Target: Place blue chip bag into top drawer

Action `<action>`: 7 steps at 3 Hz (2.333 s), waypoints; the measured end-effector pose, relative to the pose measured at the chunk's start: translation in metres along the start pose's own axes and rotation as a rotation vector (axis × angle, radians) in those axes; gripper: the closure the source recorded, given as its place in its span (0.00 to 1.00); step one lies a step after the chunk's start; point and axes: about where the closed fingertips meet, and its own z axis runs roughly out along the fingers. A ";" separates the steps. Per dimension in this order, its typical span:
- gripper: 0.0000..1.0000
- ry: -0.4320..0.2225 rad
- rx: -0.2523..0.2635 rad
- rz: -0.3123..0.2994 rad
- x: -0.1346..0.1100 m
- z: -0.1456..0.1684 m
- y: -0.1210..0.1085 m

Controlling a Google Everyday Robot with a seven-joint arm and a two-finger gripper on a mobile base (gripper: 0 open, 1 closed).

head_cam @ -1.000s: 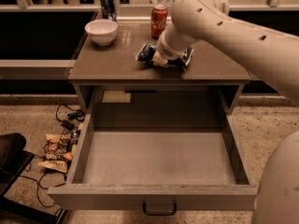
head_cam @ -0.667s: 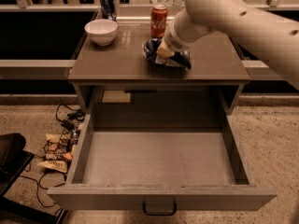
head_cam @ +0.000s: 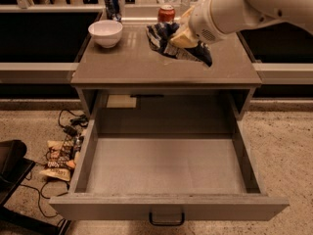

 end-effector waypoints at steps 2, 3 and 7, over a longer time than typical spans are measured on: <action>1.00 -0.081 -0.084 0.047 0.029 -0.014 0.082; 1.00 -0.061 -0.169 0.081 0.058 0.017 0.147; 0.81 0.071 -0.218 0.189 0.093 0.099 0.240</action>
Offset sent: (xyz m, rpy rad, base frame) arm -0.1204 -0.0006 -0.1336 0.1037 0.1693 0.0964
